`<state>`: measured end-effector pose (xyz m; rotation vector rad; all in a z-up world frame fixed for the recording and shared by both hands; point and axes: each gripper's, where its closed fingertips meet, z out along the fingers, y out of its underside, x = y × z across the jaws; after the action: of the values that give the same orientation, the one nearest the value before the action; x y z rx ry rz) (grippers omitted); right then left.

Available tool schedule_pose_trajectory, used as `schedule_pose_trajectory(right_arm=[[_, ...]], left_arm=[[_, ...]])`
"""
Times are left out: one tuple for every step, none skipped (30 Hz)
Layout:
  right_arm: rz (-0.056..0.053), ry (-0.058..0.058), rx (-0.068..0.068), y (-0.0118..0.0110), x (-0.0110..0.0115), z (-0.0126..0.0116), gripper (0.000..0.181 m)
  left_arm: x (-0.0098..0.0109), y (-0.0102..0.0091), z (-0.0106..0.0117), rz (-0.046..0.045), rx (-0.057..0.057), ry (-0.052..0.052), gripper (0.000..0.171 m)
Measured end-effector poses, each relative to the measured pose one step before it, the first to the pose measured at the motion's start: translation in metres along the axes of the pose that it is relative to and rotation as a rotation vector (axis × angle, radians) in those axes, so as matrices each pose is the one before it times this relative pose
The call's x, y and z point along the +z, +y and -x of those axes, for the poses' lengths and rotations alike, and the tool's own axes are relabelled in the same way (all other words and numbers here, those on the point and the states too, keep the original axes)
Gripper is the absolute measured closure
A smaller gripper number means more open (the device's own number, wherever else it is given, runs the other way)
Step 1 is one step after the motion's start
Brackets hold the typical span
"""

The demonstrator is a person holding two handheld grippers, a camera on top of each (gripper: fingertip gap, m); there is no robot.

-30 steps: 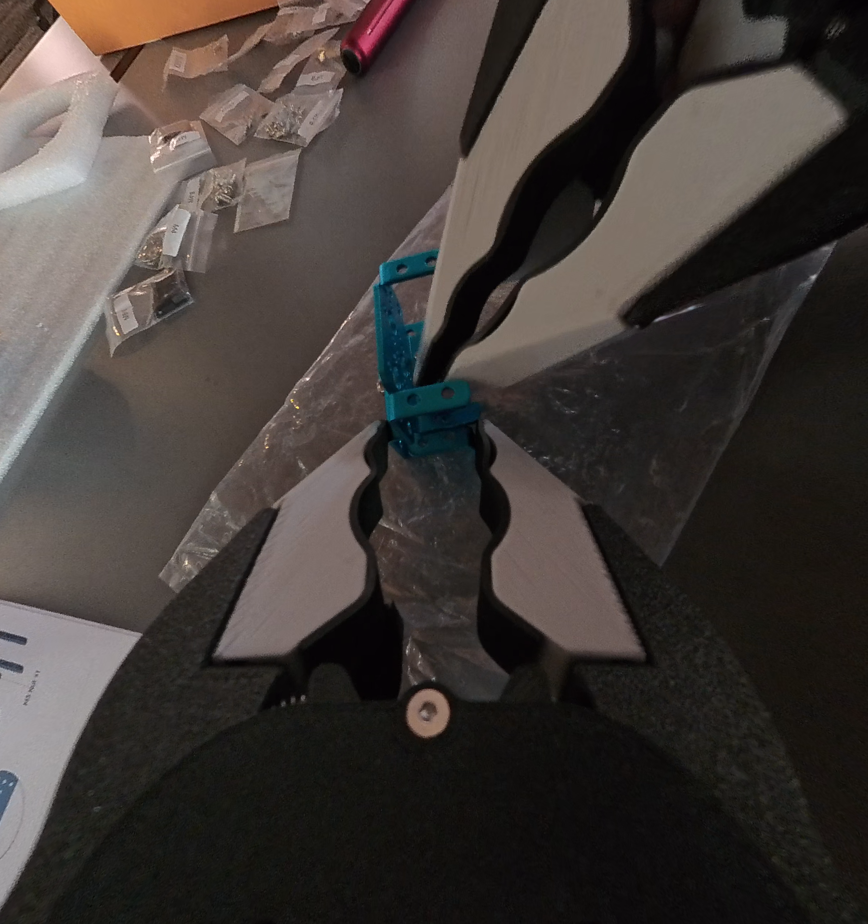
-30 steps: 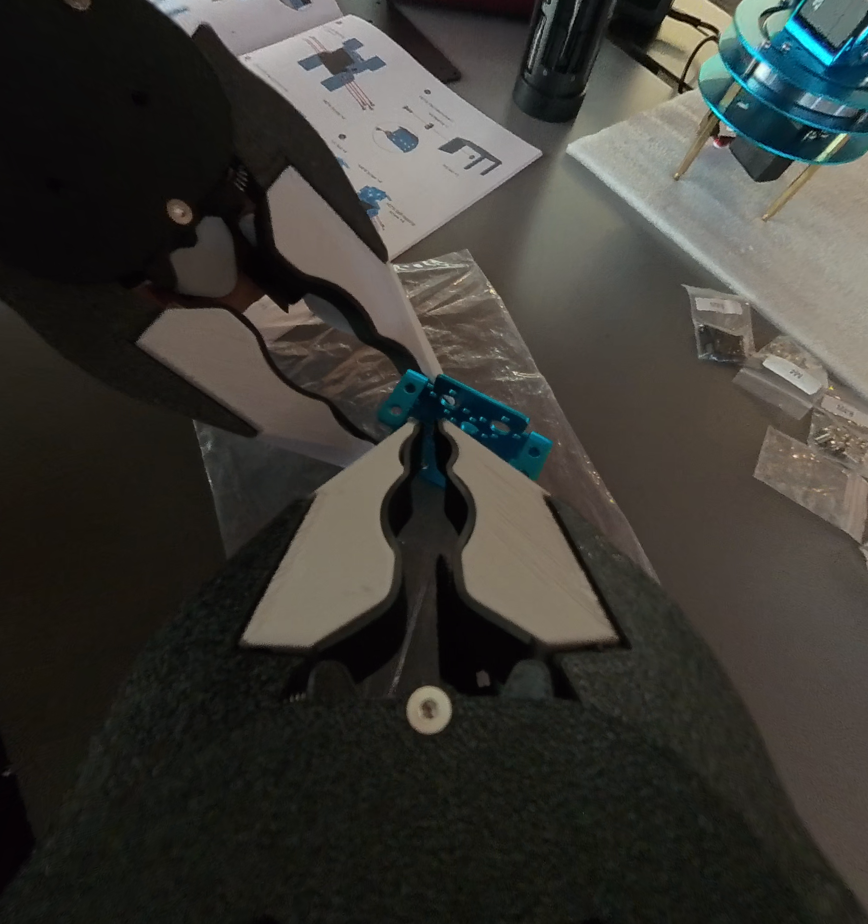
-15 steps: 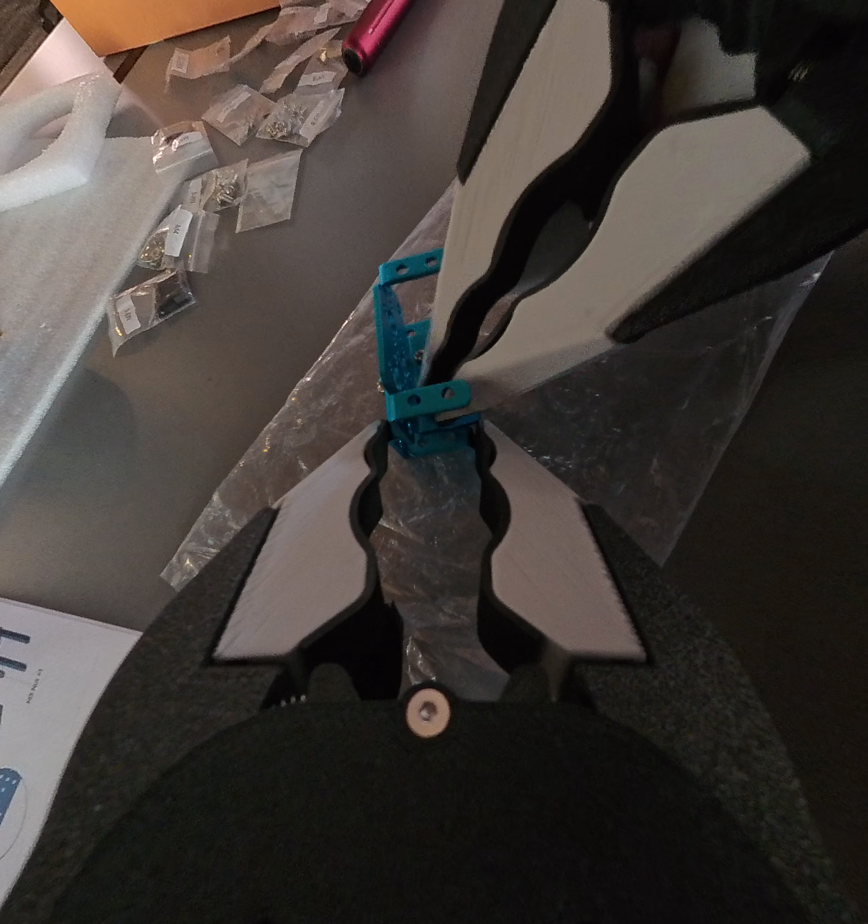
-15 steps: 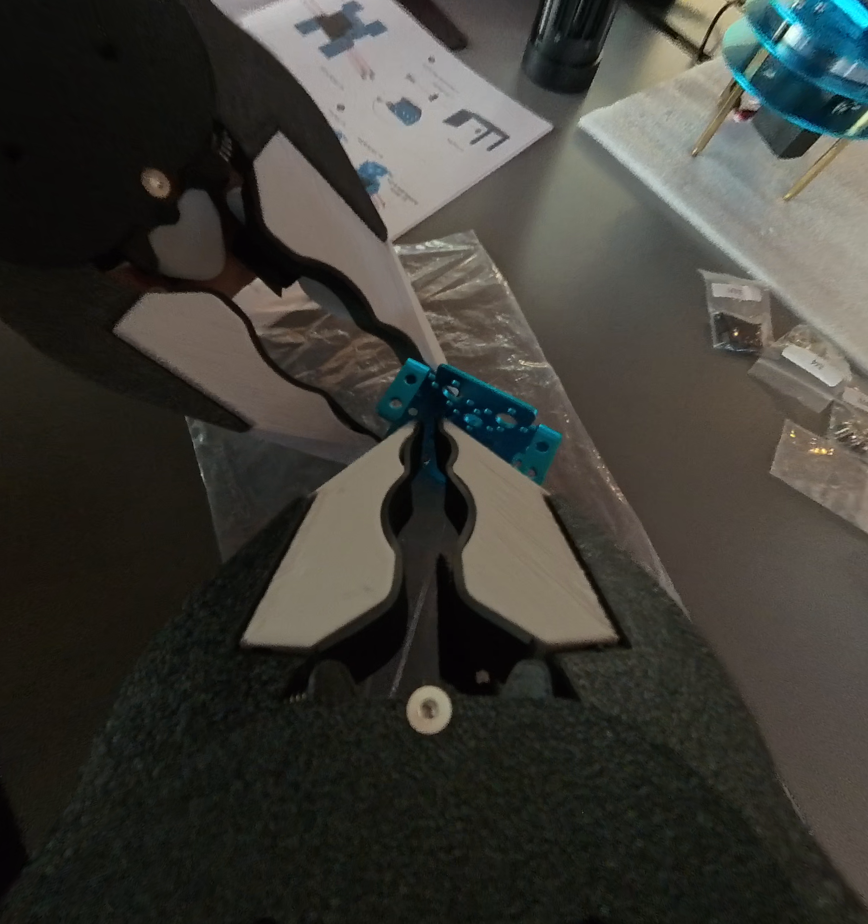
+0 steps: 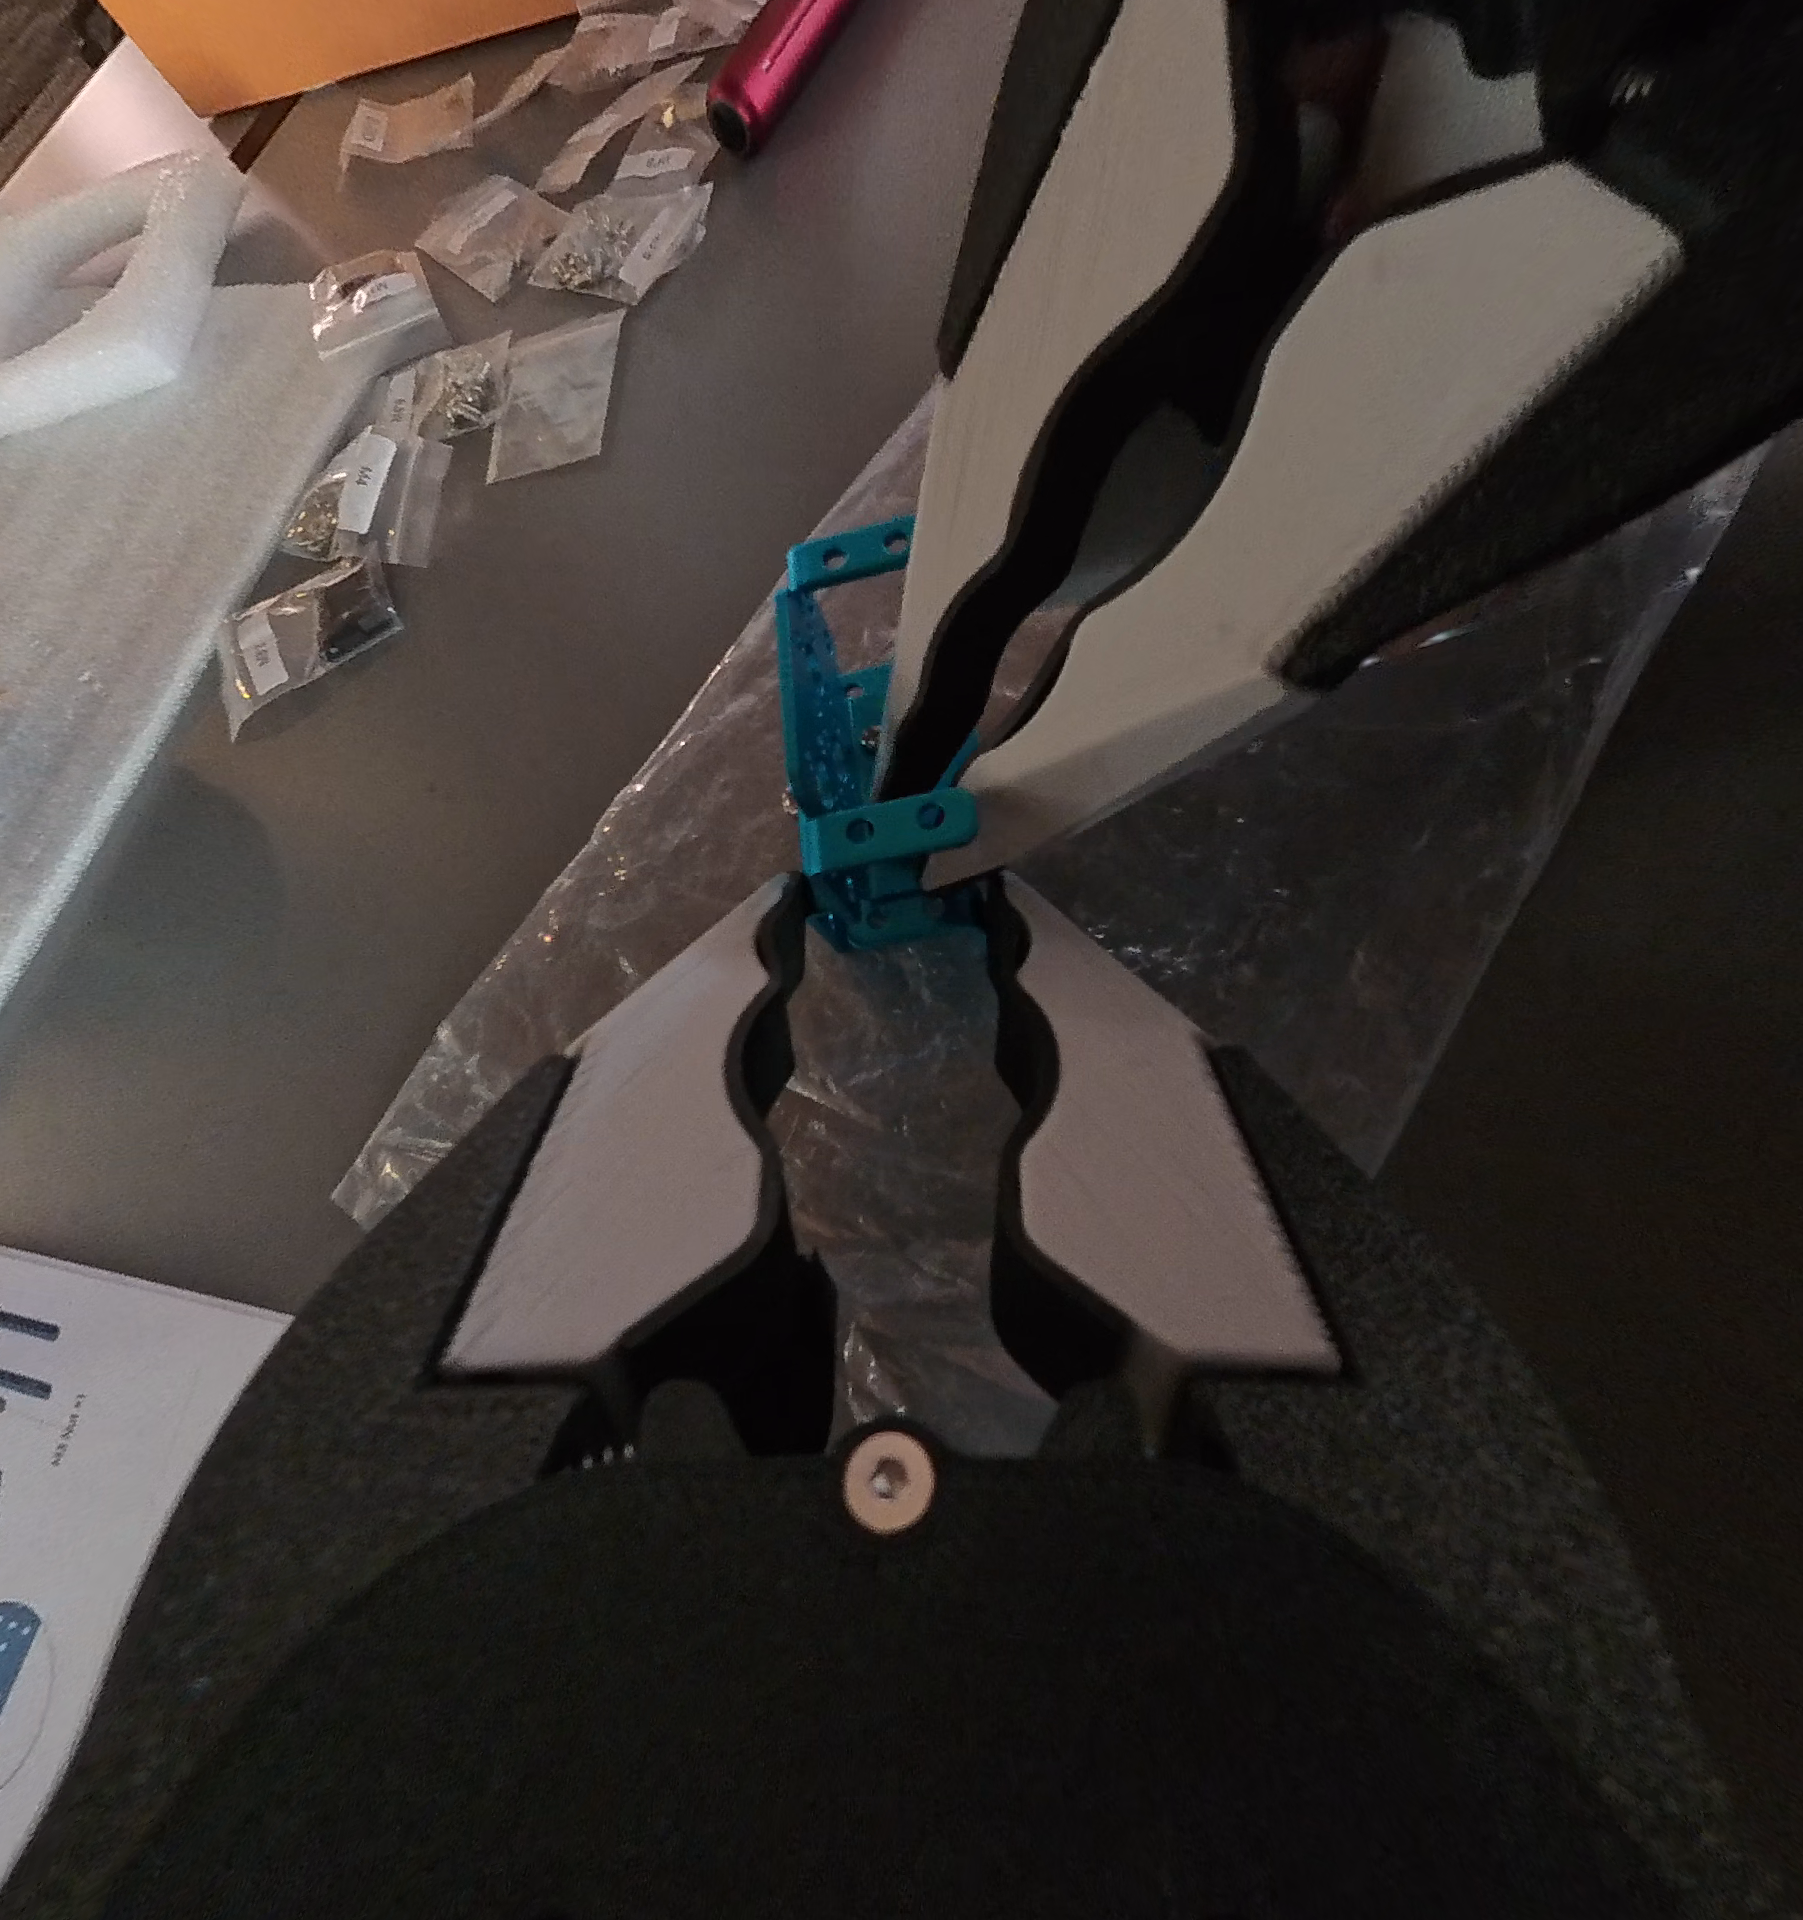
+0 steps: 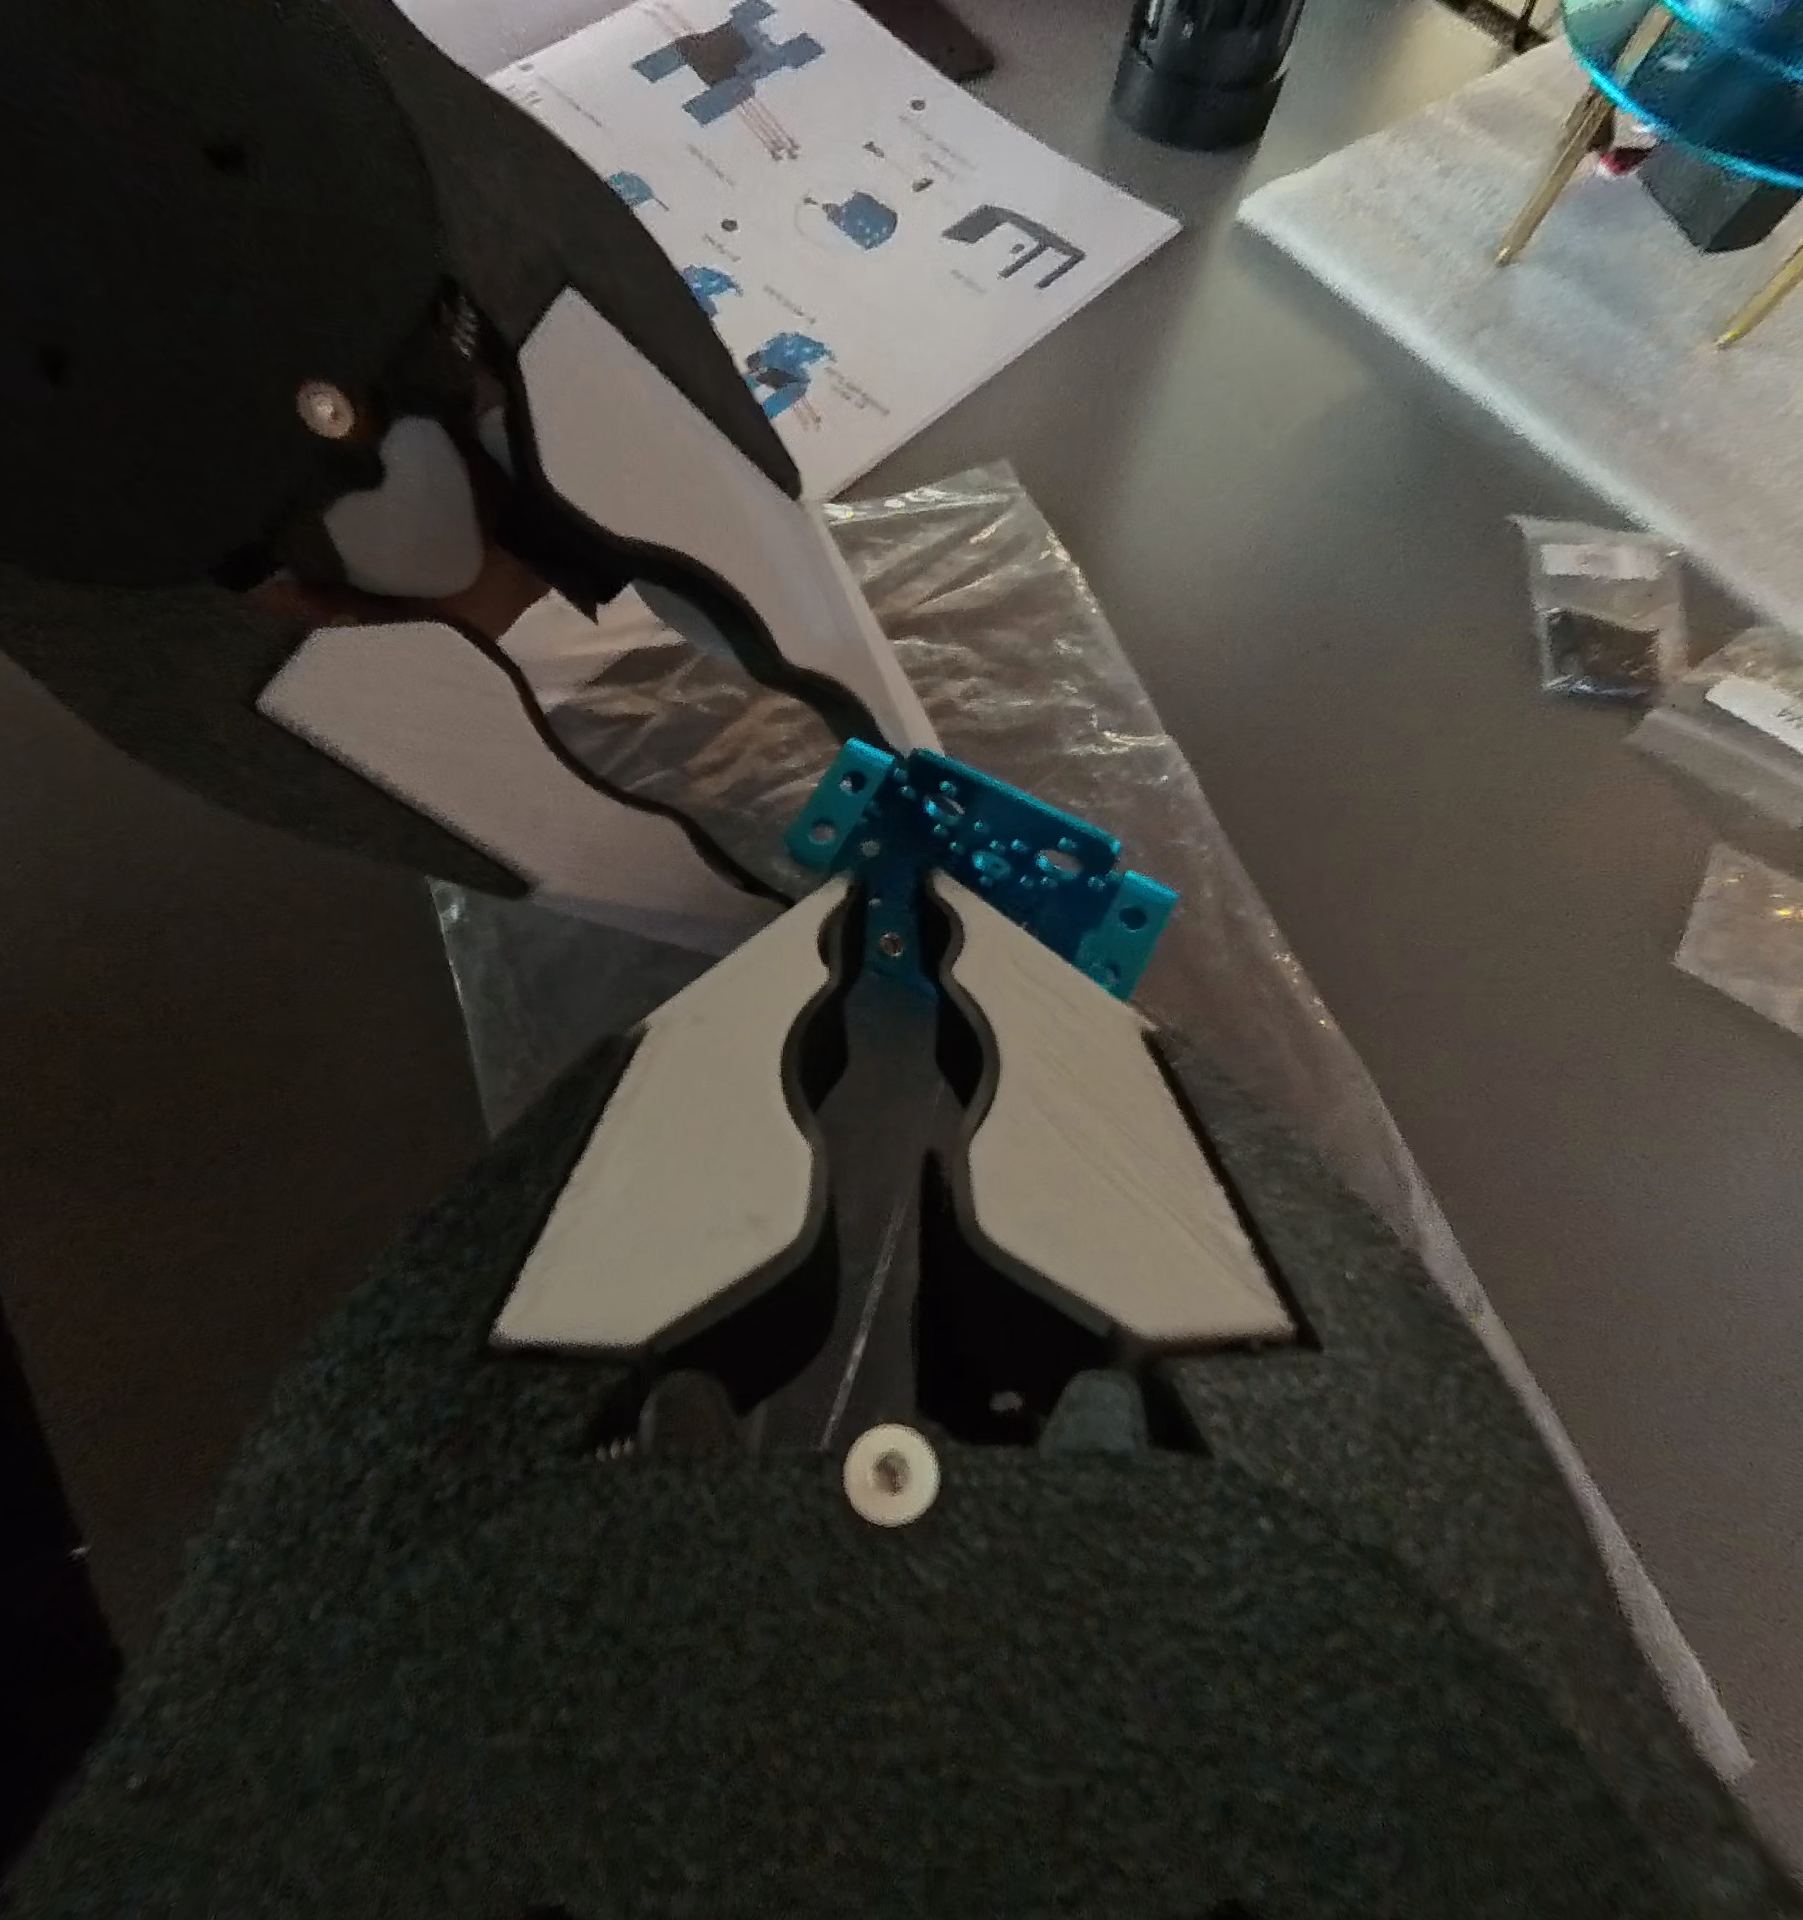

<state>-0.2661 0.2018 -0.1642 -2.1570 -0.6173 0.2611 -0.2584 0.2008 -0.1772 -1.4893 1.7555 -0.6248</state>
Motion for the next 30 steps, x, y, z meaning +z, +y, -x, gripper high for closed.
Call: schedule_pose_trajectory(right_arm=[[0.0049,-0.0061,0.0037,0.00031,-0.00030,0.00001,0.173],[0.0019,-0.0034,0.0010,-0.00001,-0.00008,-0.00006,0.173],[0.0017,-0.0001,-0.0050,-0.00013,-0.00015,0.00000,0.173],[0.0009,0.0046,-0.0124,-0.00045,-0.00068,-0.00041,0.173],[-0.0103,0.0090,-0.0124,-0.00203,-0.00155,-0.00085,0.172],[-0.0151,0.0040,-0.0093,-0.00294,-0.00175,-0.00027,0.171],[-0.0052,0.0078,-0.0065,-0.00154,-0.00110,-0.00122,0.170],[0.0001,0.0025,-0.0024,-0.00031,-0.00038,-0.00073,0.170],[0.0008,-0.0058,0.0099,0.00022,0.00041,0.00051,0.170],[-0.0001,-0.0060,0.0165,0.00031,0.00071,0.00053,0.171],[-0.0033,-0.0011,0.0119,-0.00004,0.00006,0.00018,0.171],[-0.0077,0.0105,0.0062,-0.00041,-0.00054,-0.00099,0.173],[-0.0010,0.0190,0.0034,0.00082,-0.00064,-0.00175,0.179],[0.0006,0.0264,0.0049,0.00117,-0.00077,-0.00277,0.181],[-0.0045,0.0234,0.0056,0.00071,-0.00095,-0.00215,0.181],[-0.0053,0.0072,0.0025,0.00058,-0.00028,0.00065,0.181],[-0.0032,0.0056,-0.0033,0.00036,0.00022,0.00105,0.181],[-0.0027,0.0146,-0.0069,-0.00023,0.00004,-0.00063,0.181],[0.0007,0.0057,-0.0080,-0.00049,0.00055,0.00012,0.181],[-0.0045,-0.0025,-0.0025,-0.00146,0.00049,0.00094,0.181],[-0.0071,-0.0043,0.0054,-0.00170,0.00051,0.00061,0.181],[0.0052,-0.0096,0.0044,0.00031,0.00157,0.00116,0.181],[0.0116,-0.0033,-0.0004,0.00182,0.00224,0.00052,0.181],[0.0170,0.0063,-0.0026,0.00334,0.00226,-0.00096,0.181],[-0.0014,-0.0052,0.0047,0.00038,0.00041,0.00048,0.181],[0.0073,-0.0096,0.0121,0.00066,-0.00010,0.00013,0.181],[0.0035,-0.0131,0.0174,0.00022,0.00007,0.00005,0.181],[0.0007,-0.0146,0.0196,-0.00004,0.00015,0.00006,0.181],[0.0024,-0.0056,0.0035,-0.00005,0.00005,-0.00018,0.181],[-0.0015,0.0018,-0.0011,-0.00051,-0.00017,-0.00021,0.181]], left_arm=[[0.00007,-0.00008,-0.00007,0.00001,0.0008,0.0002,0.137],[0.00012,-0.00002,-0.00004,0.00002,0.0010,-0.0007,0.137],[0.00000,-0.00001,0.00002,-0.00006,0.0002,-0.0001,0.137],[-0.00006,0.00006,0.00001,-0.00015,-0.0006,0.0003,0.137],[-0.00006,0.00007,0.00003,-0.00008,-0.0002,0.0003,0.137],[-0.00007,0.00005,0.00001,-0.00007,0.0002,0.0000,0.137],[-0.00001,-0.00002,-0.00006,0.00003,0.0003,-0.0001,0.137],[0.00013,0.00004,0.00004,0.00019,0.0002,-0.0003,0.137],[-0.00001,-0.00002,-0.00003,0.00001,0.0003,-0.0003,0.137],[0.00000,0.00000,0.00003,0.00000,0.0002,-0.0001,0.137],[0.00008,0.00009,0.00002,-0.00007,-0.0003,0.0002,0.137],[0.00001,0.00001,0.00001,-0.00008,-0.0005,0.0004,0.137],[0.00000,0.00000,-0.00004,-0.00003,-0.0002,0.0002,0.137],[0.00008,-0.00006,0.00003,0.00003,0.0001,-0.0001,0.137],[-0.00001,-0.00002,-0.00002,0.00004,0.0003,-0.0004,0.137],[-0.00001,-0.00001,-0.00001,0.00006,0.0004,-0.0004,0.137],[-0.00001,-0.00002,-0.00004,0.00001,0.0002,-0.0003,0.137],[0.00006,0.00008,0.00002,0.00000,0.0001,-0.0003,0.137],[-0.00002,-0.00004,-0.00010,0.00003,0.0005,-0.0004,0.137],[-0.00001,-0.00002,-0.00001,-0.00001,0.0005,-0.0004,0.137],[0.00000,-0.00003,-0.00002,-0.00007,0.0004,-0.0004,0.137],[-0.00009,0.00001,-0.00013,-0.00005,0.0008,-0.0001,0.137],[-0.00002,-0.00005,-0.00014,-0.00006,0.0008,0.0000,0.137],[0.00008,0.00010,0.00022,0.00077,0.0005,-0.0022,0.137],[0.00001,-0.00001,0.00001,-0.00010,0.0000,-0.0001,0.137],[0.00001,-0.00003,-0.00008,-0.00020,0.0000,0.0005,0.137],[-0.00002,-0.00001,-0.00004,0.00009,0.0003,-0.0003,0.137],[0.00009,-0.00004,0.00019,-0.00001,-0.0006,-0.0009,0.137],[0.00011,-0.00004,0.00017,-0.00019,-0.0009,-0.0002,0.137],[-0.00005,-0.00006,-0.00003,-0.00002,-0.0009,0.0006,0.137]])
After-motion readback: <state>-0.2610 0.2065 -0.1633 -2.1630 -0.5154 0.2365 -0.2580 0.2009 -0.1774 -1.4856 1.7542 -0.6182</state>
